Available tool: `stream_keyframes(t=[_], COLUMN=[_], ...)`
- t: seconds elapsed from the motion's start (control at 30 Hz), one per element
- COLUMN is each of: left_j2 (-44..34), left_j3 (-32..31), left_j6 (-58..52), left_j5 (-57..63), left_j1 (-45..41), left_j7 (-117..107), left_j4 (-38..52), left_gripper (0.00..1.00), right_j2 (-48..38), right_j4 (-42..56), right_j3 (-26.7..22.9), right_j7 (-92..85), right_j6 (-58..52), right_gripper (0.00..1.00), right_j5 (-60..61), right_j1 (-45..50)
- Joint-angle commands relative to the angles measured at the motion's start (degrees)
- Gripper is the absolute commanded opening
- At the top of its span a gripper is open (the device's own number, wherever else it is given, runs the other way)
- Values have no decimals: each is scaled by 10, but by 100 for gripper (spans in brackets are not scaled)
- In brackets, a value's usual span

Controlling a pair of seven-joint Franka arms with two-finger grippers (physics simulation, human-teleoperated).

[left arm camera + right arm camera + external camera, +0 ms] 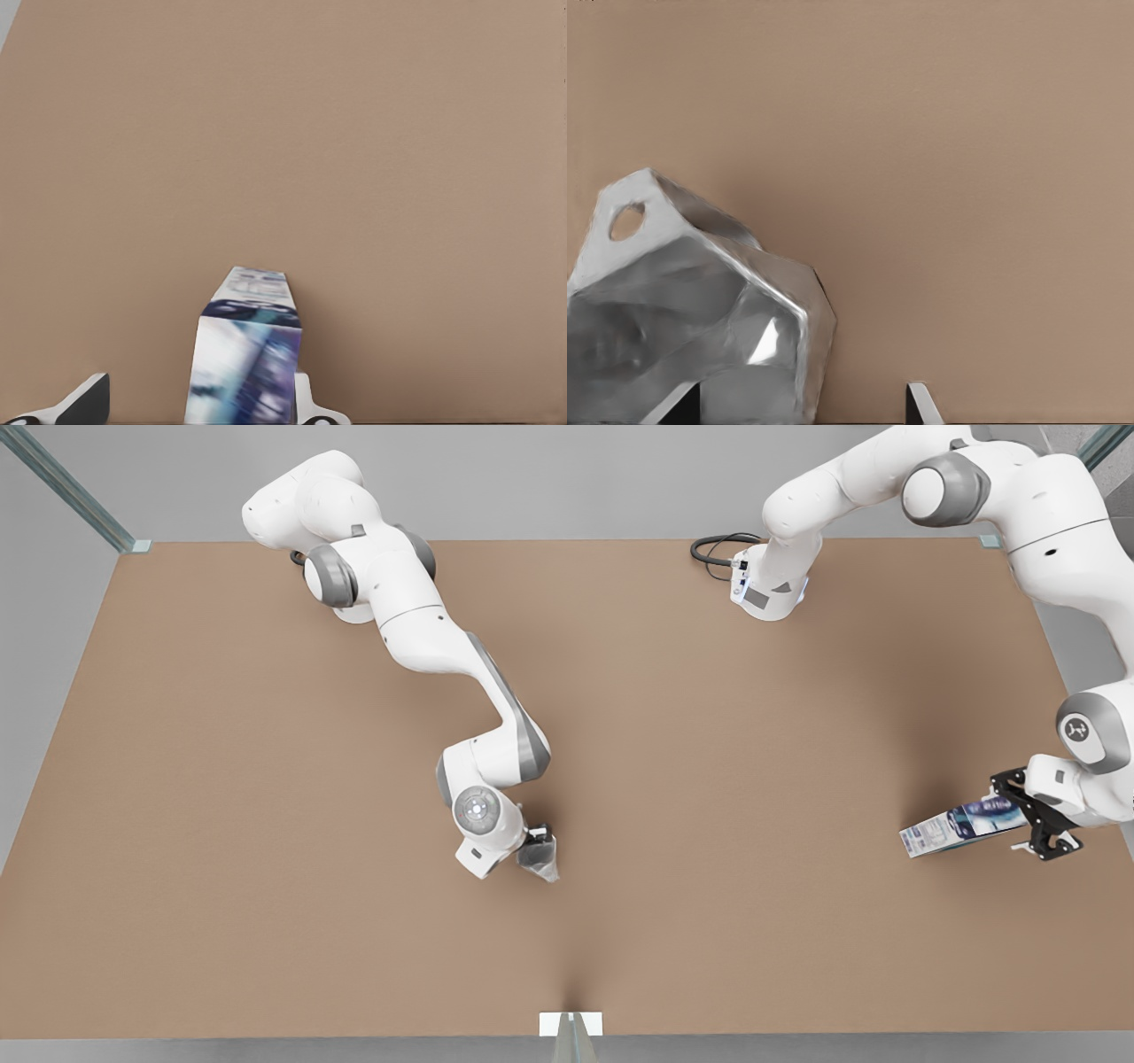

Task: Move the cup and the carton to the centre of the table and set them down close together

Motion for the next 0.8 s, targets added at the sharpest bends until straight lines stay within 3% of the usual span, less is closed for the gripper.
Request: stream_keyframes(t=[0.0, 0.4, 0.67, 0.77], left_j2=[0, 8, 25, 32], left_j3=[0, 0, 0, 2], left_j6=[-2, -5, -7, -12], left_j5=[16, 18, 37, 38], left_j1=[-1, 0, -1, 0], left_j7=[0, 5, 17, 17], left_j4=[-1, -2, -5, -5], left_gripper=[100, 100, 100, 100], right_j2=[-1, -55, -174, -227], right_j4=[0, -8, -31, -31], right_j3=[0, 2, 3, -3], right_j7=[0, -3, -3, -46], right_j6=[0, -20, -163, -225], right_gripper=[100, 100, 100, 100], right_j5=[0, 1, 0, -136], right_j1=[1, -4, -98, -133])
